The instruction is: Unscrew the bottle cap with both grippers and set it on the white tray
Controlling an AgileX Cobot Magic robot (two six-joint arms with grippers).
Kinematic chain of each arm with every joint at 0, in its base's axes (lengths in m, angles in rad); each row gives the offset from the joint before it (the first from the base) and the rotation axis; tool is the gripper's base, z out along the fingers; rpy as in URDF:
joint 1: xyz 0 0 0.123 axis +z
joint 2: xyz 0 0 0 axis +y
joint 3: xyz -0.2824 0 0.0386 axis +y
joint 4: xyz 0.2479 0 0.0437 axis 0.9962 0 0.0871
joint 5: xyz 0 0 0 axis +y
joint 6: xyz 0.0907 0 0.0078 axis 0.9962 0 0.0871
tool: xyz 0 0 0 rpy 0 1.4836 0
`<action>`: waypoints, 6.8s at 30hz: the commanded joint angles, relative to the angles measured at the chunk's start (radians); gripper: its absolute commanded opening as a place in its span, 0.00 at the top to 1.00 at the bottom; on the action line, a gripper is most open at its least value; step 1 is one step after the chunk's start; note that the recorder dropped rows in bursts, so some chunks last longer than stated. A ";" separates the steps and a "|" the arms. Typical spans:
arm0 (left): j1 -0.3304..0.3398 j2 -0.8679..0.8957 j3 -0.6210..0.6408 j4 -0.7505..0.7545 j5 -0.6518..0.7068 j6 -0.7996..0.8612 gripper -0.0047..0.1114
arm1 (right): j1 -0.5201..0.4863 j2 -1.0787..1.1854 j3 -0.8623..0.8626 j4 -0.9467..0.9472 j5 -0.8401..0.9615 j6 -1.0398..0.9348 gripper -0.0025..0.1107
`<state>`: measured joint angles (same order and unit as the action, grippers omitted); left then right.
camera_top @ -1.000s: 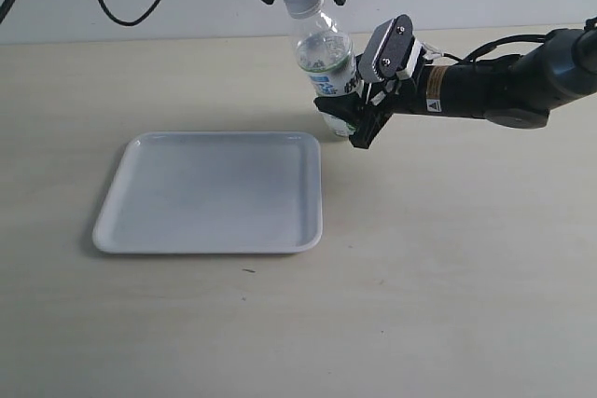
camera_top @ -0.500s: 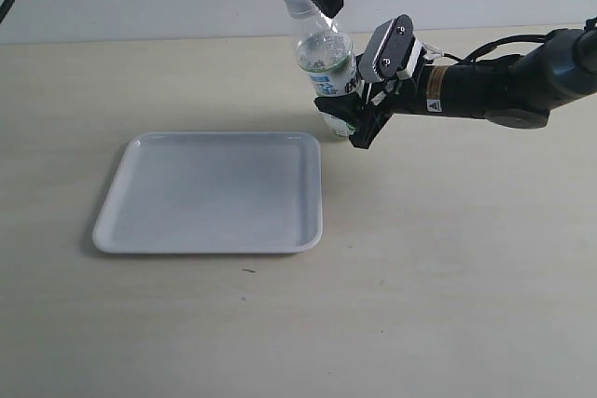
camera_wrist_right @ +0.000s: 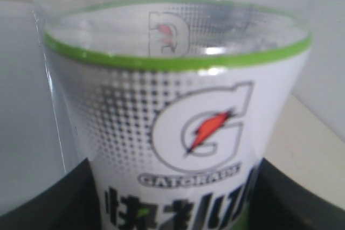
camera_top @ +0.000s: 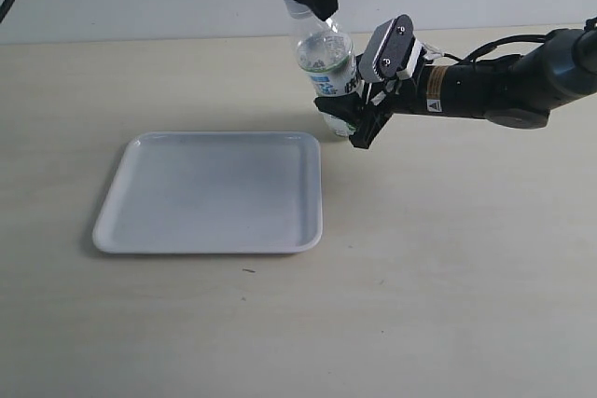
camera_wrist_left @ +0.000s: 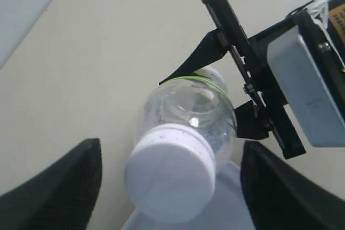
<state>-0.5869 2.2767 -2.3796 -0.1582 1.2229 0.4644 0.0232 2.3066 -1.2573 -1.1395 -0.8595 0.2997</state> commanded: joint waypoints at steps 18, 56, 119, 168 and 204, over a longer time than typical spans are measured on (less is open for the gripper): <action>0.000 0.000 -0.008 -0.005 -0.002 -0.053 0.96 | 0.000 0.010 0.005 -0.042 0.041 0.000 0.98; -0.002 0.000 -0.008 0.004 -0.002 -1.152 0.68 | 0.000 0.010 0.005 -0.037 0.036 0.016 0.98; 0.033 -0.011 -0.008 -0.093 -0.002 0.195 0.65 | 0.000 0.010 0.005 -0.037 0.013 0.028 0.98; 0.030 -0.013 -0.008 -0.145 -0.002 -1.209 0.96 | 0.000 0.010 0.005 -0.037 -0.003 0.028 0.98; 0.032 -0.084 -0.008 -0.107 -0.002 -0.125 0.15 | 0.000 0.010 0.005 -0.044 -0.006 0.067 0.98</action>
<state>-0.5563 2.2040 -2.3811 -0.2418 1.2292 0.2687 0.0232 2.3066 -1.2573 -1.1549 -0.8789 0.3600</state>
